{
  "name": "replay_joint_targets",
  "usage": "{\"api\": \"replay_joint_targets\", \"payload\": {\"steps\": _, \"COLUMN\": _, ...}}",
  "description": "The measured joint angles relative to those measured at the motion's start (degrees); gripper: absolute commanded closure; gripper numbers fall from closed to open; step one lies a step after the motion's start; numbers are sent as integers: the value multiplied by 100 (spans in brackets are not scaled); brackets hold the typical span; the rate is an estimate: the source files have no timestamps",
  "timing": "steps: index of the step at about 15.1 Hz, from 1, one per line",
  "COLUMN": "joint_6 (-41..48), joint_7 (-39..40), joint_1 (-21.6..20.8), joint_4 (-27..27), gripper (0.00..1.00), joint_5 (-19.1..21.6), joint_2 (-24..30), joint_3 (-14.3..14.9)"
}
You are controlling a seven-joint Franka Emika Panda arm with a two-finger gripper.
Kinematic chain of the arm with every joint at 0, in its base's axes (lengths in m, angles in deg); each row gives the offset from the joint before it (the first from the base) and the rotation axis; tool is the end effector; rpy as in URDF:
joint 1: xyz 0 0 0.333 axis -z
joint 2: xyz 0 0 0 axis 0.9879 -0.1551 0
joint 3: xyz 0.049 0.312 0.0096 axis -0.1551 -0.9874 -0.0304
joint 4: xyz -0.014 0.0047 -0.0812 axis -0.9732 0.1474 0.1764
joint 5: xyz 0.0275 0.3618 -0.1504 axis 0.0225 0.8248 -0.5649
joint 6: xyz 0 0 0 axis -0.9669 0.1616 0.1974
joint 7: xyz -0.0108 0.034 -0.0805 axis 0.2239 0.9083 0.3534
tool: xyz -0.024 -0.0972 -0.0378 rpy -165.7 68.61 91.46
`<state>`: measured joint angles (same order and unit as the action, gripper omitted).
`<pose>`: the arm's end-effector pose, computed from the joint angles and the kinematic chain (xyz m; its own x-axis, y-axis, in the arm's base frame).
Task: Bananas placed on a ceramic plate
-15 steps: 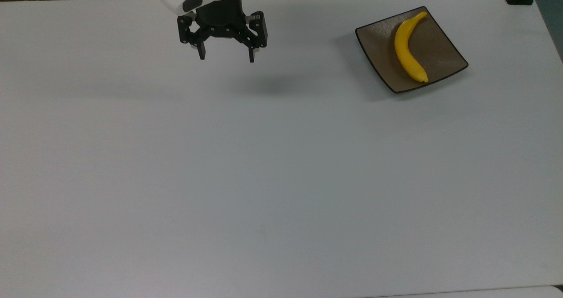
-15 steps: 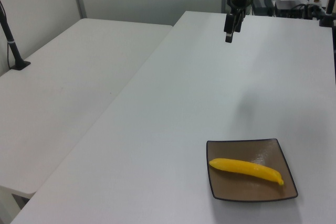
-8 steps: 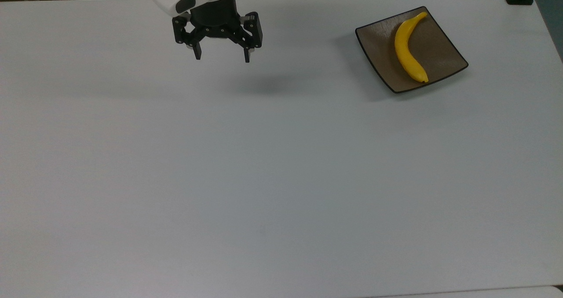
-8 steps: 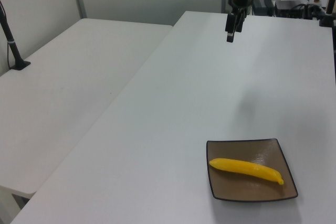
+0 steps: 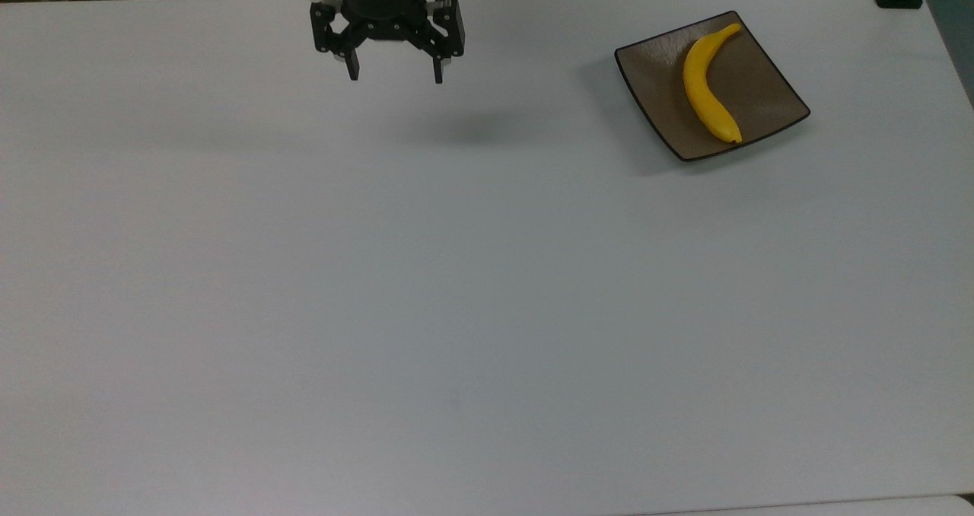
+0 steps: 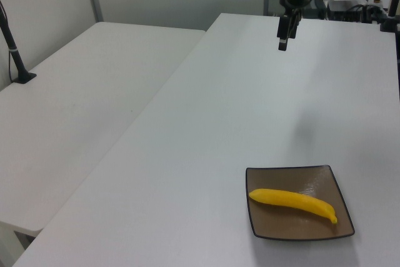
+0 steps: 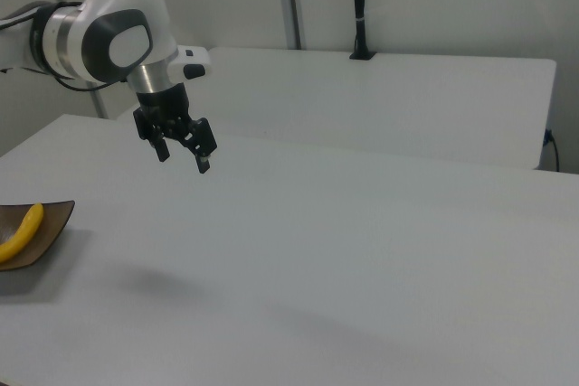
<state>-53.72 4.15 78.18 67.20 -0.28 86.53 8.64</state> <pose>0.5780 0.0461 0.5217 0.9969 0.0259 0.0742 0.0278 -0.9993 -0.0245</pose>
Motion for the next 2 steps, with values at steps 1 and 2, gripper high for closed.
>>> {"api": "replay_joint_targets", "payload": {"steps": 1, "joint_6": 0, "joint_7": 1, "joint_1": 0, "joint_4": 57, "gripper": 0, "joint_5": -5, "joint_2": 60, "joint_3": -11}}
{"api": "replay_joint_targets", "payload": {"steps": 2, "joint_6": 0, "joint_7": 1, "joint_1": -1, "joint_4": 93, "gripper": 0, "joint_5": -9, "joint_2": 101, "joint_3": -23}}
